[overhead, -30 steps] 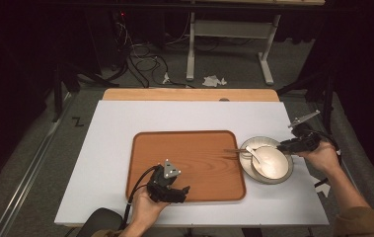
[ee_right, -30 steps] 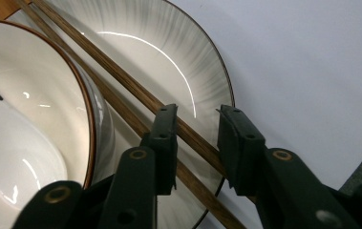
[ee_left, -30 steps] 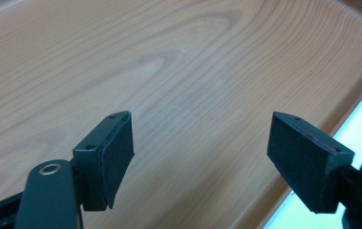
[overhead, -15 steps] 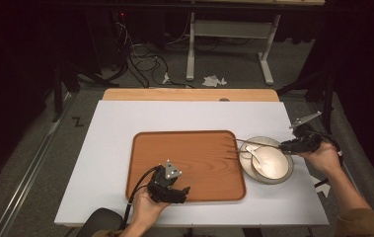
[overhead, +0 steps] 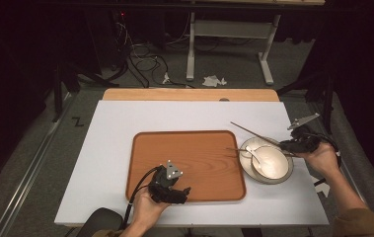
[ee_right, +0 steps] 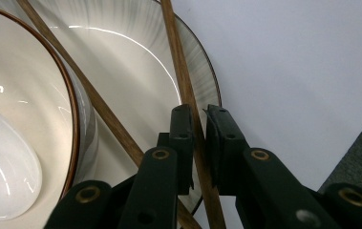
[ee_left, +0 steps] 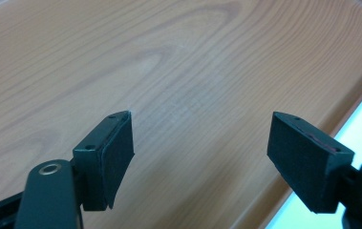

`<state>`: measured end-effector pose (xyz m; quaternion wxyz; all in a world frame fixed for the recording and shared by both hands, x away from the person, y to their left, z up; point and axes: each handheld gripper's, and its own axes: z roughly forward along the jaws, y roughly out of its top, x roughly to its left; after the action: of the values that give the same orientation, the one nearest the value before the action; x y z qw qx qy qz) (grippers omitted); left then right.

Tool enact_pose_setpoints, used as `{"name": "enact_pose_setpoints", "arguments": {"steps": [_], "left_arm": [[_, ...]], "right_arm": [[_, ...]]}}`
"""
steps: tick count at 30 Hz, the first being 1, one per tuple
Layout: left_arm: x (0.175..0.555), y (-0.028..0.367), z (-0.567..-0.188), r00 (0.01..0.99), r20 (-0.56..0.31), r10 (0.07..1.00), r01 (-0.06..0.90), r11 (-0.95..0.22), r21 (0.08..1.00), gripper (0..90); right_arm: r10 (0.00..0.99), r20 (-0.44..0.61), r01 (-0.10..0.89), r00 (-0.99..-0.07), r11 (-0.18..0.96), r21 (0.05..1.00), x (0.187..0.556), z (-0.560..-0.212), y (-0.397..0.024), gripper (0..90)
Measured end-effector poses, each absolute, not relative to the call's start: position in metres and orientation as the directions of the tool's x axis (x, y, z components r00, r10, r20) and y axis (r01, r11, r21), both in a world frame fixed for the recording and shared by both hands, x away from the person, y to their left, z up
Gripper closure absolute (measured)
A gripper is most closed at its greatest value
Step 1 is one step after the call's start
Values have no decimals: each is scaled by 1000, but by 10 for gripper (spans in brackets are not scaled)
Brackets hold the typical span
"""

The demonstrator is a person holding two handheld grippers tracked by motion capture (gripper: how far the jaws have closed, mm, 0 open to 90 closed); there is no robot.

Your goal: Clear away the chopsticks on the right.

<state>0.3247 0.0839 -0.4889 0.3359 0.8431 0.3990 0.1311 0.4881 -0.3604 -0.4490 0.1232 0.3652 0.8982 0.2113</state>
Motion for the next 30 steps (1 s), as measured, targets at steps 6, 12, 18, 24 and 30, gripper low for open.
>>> {"name": "enact_pose_setpoints", "arguments": {"steps": [6,12,18,24,30], "left_arm": [[325,84,-489,648,-52,760,587,-455,670,243],[325,84,-489,649,-55,758,586,-453,672,244],[324,84,-488,650,-51,758,581,-454,675,244],[325,84,-487,655,-60,753,581,-451,677,244],[324,83,-486,662,-59,748,572,-452,684,245]], "right_arm": [[706,-83,596,-703,650,471,488,-450,-358,843],[707,-98,591,-700,651,477,487,-449,-354,851],[713,-123,572,-691,642,510,485,-439,-352,854],[720,-130,565,-682,631,532,476,-426,-350,855],[740,-127,547,-660,590,594,464,-407,-350,856]]}}
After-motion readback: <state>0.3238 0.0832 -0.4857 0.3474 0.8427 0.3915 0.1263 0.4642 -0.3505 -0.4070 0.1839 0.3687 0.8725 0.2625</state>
